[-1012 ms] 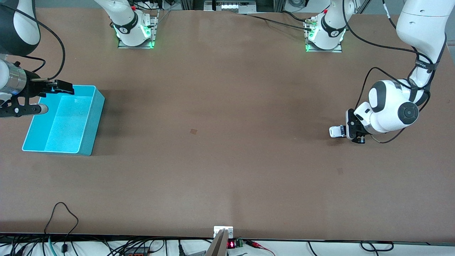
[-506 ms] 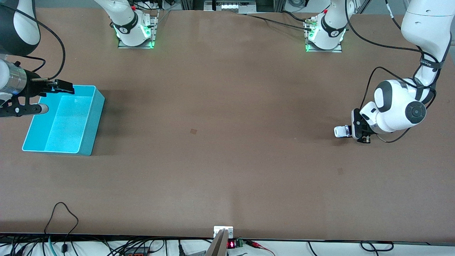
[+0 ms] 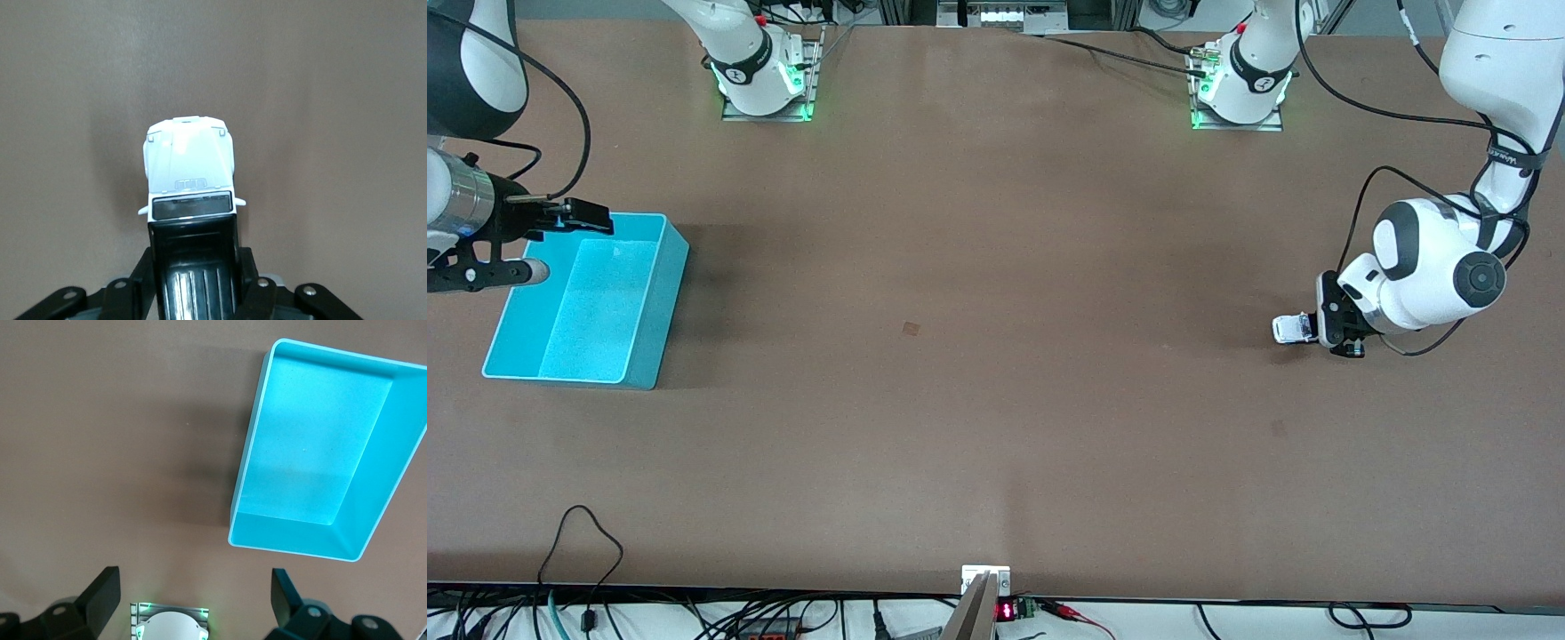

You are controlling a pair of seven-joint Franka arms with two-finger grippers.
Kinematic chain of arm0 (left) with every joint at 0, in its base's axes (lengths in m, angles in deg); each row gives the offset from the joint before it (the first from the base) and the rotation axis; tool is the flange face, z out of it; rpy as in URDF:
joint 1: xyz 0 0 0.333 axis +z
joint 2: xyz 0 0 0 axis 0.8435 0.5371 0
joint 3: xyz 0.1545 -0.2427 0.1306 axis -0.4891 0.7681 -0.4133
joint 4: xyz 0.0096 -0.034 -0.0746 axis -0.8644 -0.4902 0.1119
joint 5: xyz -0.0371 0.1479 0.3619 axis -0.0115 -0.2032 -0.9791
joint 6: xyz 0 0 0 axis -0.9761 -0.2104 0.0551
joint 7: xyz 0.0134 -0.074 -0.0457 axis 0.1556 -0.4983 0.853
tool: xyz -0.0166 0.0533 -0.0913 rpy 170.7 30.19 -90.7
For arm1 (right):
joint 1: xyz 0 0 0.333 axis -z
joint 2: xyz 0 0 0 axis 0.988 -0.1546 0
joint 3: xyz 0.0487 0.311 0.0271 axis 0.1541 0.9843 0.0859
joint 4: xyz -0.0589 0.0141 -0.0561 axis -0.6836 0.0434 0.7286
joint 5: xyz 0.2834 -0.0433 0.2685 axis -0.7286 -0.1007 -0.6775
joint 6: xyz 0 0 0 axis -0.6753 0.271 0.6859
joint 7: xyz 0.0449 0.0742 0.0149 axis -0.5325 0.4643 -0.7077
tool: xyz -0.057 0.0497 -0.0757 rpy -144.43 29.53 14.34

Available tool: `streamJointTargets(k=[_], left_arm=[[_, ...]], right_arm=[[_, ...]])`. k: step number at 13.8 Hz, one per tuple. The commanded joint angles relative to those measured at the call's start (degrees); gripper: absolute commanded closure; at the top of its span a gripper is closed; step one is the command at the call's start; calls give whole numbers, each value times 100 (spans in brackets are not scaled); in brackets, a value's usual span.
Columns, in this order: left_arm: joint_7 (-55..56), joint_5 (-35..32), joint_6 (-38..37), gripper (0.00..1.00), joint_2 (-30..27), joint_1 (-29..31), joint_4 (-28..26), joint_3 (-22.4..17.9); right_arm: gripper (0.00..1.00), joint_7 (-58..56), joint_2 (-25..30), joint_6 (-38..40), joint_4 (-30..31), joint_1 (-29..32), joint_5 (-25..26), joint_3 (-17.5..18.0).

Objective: Wind and store white jeep toy
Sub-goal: 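Drag the jeep backward along the table with the left gripper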

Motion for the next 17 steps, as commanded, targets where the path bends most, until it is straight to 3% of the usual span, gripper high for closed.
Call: streamJointTargets(k=[1, 17], left_arm=[[-73, -296, 144, 67, 355, 216, 81, 45], [-600, -429, 144, 67, 654, 779, 283, 45]], right_arm=[[0, -26, 11, 88, -31, -6, 67, 18], [0, -26, 20, 88, -31, -6, 67, 18]])
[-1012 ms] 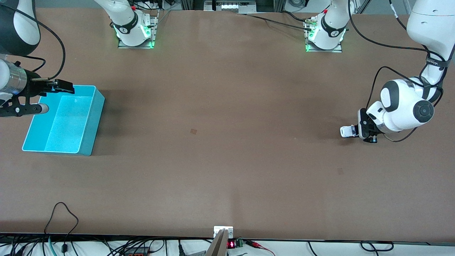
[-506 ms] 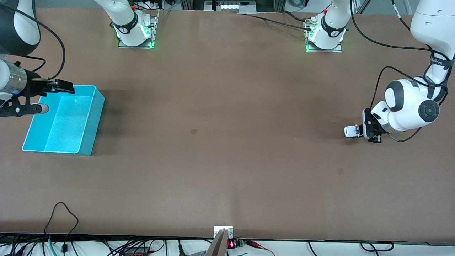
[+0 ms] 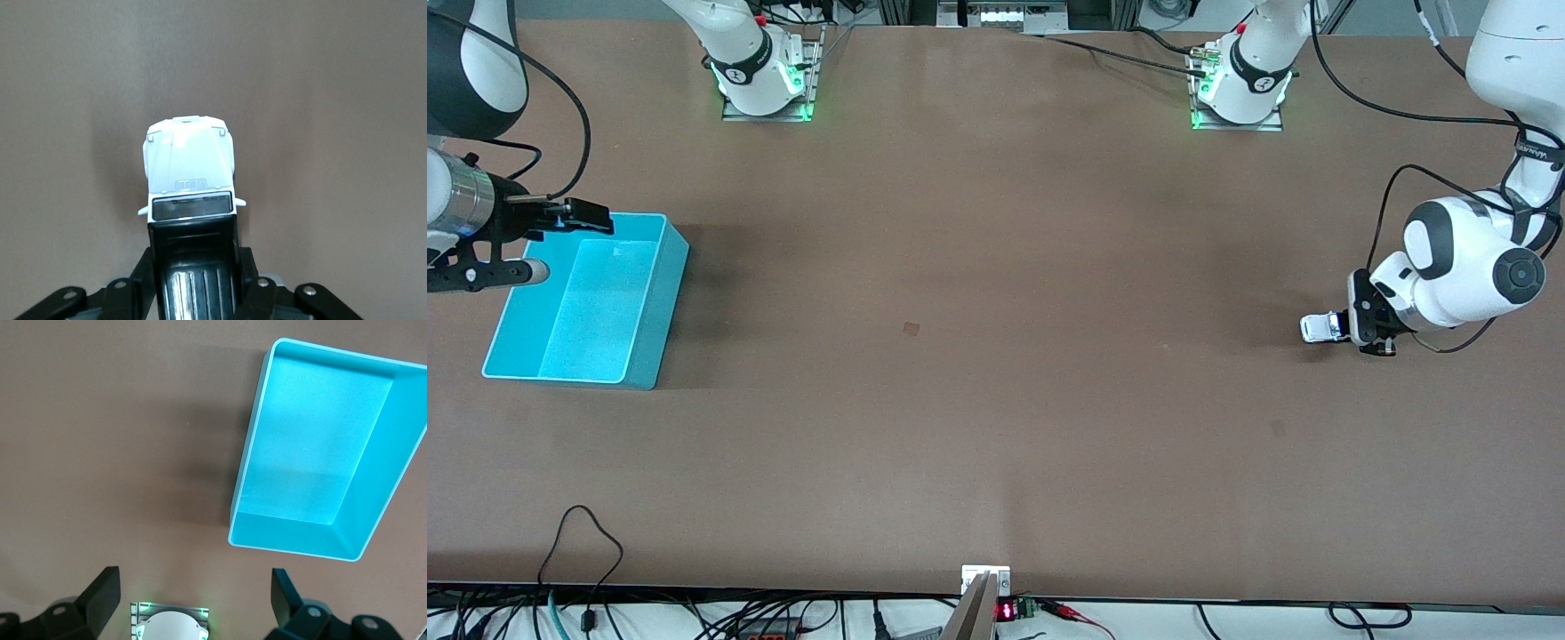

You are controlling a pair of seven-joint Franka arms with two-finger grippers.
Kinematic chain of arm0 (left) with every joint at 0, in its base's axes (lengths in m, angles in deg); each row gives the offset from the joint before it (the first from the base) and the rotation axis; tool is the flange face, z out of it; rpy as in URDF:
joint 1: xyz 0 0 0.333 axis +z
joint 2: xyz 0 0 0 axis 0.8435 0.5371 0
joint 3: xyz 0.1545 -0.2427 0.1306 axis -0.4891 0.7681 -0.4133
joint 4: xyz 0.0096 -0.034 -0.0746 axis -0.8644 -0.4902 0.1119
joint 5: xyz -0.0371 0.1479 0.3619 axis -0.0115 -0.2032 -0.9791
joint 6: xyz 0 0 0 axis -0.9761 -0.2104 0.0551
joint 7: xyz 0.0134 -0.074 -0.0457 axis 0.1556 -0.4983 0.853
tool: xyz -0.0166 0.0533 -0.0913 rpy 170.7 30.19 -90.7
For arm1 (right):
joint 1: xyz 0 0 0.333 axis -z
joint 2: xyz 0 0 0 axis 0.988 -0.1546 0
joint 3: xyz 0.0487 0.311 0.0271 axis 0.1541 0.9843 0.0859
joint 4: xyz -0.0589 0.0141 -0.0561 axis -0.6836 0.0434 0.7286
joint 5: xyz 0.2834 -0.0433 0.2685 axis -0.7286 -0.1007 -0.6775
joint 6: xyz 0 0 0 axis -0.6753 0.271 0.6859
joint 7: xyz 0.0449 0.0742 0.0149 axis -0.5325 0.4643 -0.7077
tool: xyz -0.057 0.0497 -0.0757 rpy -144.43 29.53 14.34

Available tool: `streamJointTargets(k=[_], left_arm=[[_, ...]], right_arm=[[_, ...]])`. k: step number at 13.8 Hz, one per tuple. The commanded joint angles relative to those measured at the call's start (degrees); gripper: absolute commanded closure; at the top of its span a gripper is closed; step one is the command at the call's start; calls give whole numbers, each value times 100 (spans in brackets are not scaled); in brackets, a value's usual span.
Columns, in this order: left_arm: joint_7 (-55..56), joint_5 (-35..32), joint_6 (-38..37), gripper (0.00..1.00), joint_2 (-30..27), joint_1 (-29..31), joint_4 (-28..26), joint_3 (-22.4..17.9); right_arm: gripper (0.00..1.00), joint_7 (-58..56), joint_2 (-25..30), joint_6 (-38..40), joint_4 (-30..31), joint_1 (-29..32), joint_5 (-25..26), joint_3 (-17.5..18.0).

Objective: Wind and store white jeep toy
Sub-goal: 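Drag the jeep backward along the table with the left gripper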

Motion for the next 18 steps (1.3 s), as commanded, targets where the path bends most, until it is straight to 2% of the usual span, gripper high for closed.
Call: streamJointTargets(k=[1, 5, 9, 10, 11, 13, 18], left_arm=[[-217, -227, 139, 67, 558, 248, 147, 28], [-438, -436, 208, 67, 689, 564, 296, 28], [-447, -508, 315, 65, 690, 618, 305, 63], [-447, -473, 297, 60, 672, 626, 296, 141], [-438, -464, 253, 48, 637, 661, 305, 220], [-438, -455, 131, 0, 445, 775, 296, 431], [-376, -411, -1265, 0, -249, 793, 586, 836]], right_arm=[[0, -26, 21, 83, -31, -6, 67, 18], [0, -26, 12, 92, -31, -6, 67, 18], [0, -26, 21, 92, -31, -6, 67, 18], [0, -26, 12, 92, -31, -6, 67, 18], [0, -26, 21, 92, -31, -6, 67, 18], [0, -26, 12, 92, -31, -6, 67, 18], [0, -26, 12, 92, -31, -6, 67, 18]])
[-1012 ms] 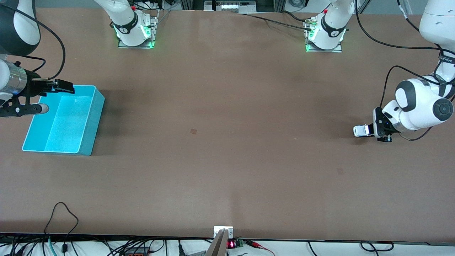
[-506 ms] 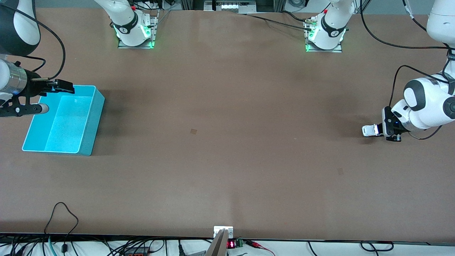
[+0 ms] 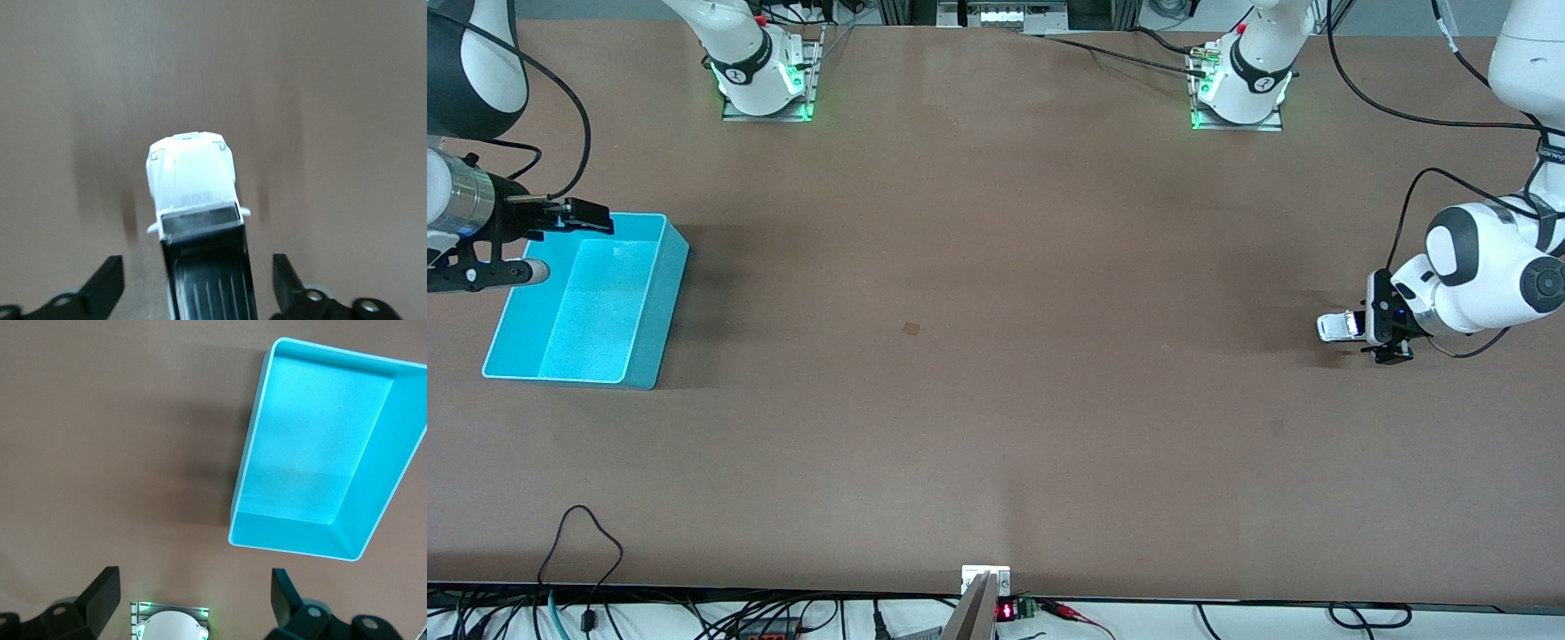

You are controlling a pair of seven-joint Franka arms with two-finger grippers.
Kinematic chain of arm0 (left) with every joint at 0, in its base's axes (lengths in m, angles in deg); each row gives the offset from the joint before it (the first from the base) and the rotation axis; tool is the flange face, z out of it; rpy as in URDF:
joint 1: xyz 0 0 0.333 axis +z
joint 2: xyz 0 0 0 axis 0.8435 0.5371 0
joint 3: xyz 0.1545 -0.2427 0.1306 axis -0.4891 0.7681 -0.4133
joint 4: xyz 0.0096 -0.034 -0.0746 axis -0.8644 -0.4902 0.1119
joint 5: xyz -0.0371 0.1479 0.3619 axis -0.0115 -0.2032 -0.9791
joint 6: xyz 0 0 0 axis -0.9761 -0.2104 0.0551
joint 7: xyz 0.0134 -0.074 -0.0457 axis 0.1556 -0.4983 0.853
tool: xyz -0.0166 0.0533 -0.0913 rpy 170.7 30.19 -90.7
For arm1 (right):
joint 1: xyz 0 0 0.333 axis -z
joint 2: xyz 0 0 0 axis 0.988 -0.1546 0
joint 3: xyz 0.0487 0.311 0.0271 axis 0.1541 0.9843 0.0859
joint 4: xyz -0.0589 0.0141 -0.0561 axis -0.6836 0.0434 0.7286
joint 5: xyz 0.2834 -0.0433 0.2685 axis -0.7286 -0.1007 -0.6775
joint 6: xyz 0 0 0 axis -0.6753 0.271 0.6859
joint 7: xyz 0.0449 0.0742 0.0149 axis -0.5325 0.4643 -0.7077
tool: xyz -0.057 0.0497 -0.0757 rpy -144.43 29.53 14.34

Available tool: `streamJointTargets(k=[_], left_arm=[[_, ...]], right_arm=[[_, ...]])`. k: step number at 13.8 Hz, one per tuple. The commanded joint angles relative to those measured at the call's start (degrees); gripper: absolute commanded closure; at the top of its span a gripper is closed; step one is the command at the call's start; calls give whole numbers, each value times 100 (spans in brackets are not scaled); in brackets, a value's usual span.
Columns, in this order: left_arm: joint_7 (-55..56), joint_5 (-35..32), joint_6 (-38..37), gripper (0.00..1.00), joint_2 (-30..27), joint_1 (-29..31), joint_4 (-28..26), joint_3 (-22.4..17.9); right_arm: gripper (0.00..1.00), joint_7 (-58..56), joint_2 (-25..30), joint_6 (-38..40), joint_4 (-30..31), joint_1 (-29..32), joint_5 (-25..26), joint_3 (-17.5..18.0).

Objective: Wind and store white jeep toy
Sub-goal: 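Drag the jeep backward along the table with the left gripper, then open the left gripper to release the wound jeep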

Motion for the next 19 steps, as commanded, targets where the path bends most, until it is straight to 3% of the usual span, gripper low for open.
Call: streamJointTargets(k=[1, 9, 14, 19], left_arm=[[-6, -84, -673, 0, -433, 110, 96, 239], [12, 127, -807, 0, -619, -4, 334, 582], [143, 136, -807, 0, -583, -706, 456, 591], [1266, 364, -815, 0, -566, -1313, 518, 582]], right_arm=[[0, -26, 23, 86, -31, -6, 67, 18], [0, -8, 23, 209, -31, -6, 67, 18], [0, -8, 14, 209, -31, -6, 67, 18], [0, -8, 14, 217, -31, -6, 67, 18]])
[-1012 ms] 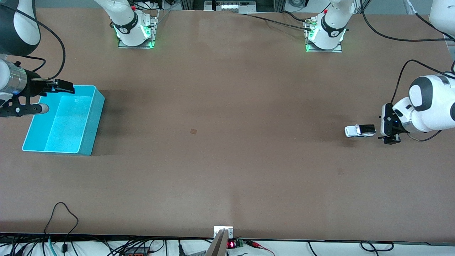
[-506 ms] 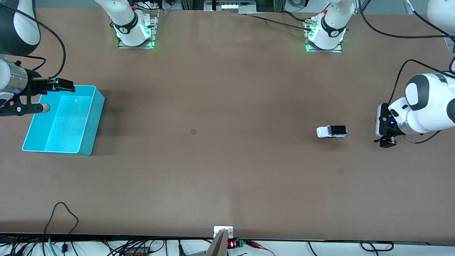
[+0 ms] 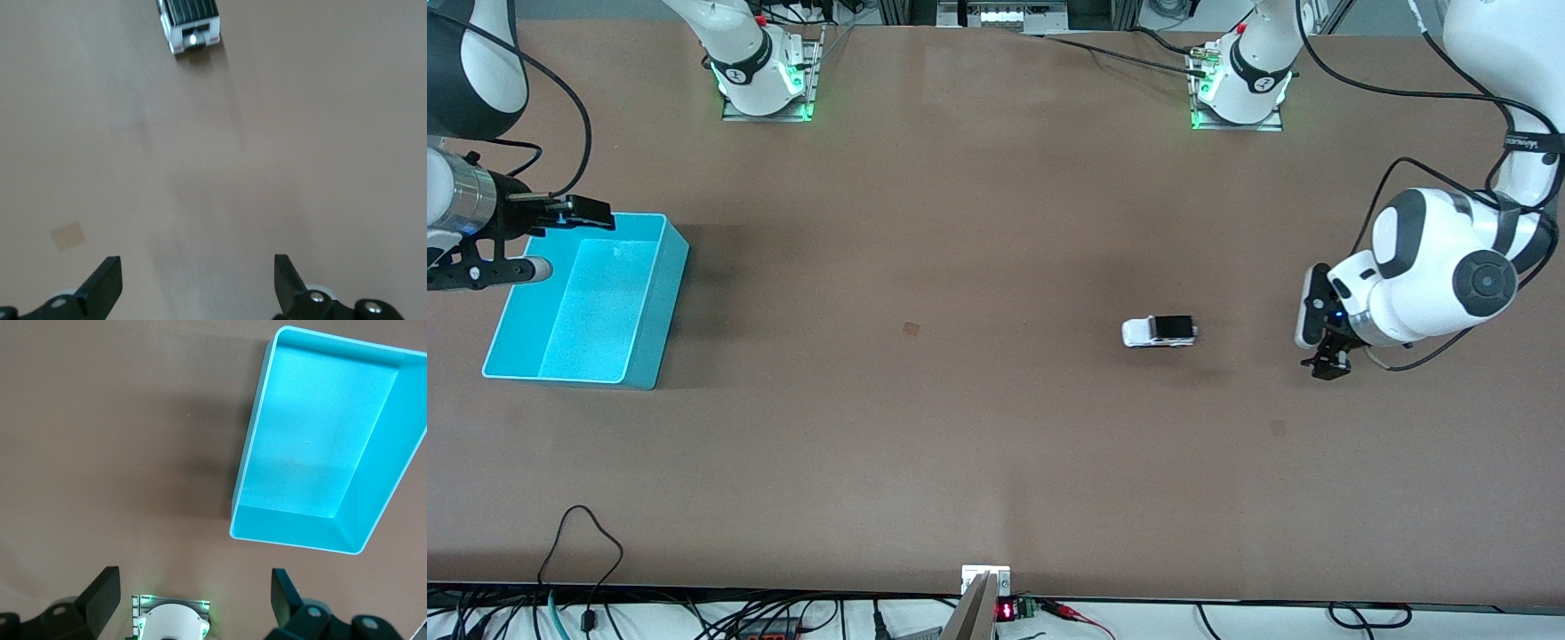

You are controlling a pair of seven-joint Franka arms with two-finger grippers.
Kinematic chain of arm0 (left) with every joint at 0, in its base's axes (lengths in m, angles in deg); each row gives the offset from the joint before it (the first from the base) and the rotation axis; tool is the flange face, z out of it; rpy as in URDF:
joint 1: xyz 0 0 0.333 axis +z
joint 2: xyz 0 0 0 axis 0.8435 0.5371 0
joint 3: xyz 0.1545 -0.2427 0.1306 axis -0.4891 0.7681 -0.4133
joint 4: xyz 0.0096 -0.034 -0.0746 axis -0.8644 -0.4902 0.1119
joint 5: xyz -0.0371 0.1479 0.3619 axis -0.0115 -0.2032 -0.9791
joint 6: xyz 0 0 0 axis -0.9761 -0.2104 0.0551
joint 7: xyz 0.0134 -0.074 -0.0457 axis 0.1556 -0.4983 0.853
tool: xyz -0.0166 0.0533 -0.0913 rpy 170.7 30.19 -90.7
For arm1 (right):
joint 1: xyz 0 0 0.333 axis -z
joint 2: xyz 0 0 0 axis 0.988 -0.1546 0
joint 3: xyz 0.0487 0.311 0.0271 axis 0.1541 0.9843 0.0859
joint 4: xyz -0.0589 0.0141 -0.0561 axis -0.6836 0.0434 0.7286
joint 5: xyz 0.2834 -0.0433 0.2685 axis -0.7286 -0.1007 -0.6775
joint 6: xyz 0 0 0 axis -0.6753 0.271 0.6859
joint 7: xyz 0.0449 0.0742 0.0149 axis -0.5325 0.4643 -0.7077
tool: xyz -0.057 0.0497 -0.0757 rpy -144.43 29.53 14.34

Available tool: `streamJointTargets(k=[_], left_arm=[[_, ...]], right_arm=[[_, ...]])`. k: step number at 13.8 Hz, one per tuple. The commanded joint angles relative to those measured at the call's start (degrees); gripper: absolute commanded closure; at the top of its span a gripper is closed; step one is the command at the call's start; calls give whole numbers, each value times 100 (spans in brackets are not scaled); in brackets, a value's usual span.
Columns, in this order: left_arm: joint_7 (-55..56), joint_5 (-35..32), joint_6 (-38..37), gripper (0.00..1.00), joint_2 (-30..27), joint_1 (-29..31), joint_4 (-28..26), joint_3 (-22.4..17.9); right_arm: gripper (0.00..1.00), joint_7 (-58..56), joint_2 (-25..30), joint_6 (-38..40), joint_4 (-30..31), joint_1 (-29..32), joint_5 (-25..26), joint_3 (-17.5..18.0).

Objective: Wind and store white jeep toy
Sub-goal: 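Raise and withdraw the left gripper as the jeep rolls away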

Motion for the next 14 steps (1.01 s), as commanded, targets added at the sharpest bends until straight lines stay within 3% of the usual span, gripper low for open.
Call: streamJointTargets(k=[1, 7, 9, 14], left_arm=[[664, 129, -105, 0, 19, -240, 112, -42], [3544, 138, -88, 0, -121, -741, 138, -68], [4460, 461, -61, 0, -131, -960, 304, -121], [6034, 665, -79, 0, -244, -1058, 630, -613]], right_arm=[[0, -9, 15, 89, -31, -6, 67, 18], [0, -9, 15, 89, -31, -6, 67, 18], [0, -9, 15, 89, -31, -6, 67, 18], [0, 9, -2, 98, -39, -23, 41, 18]])
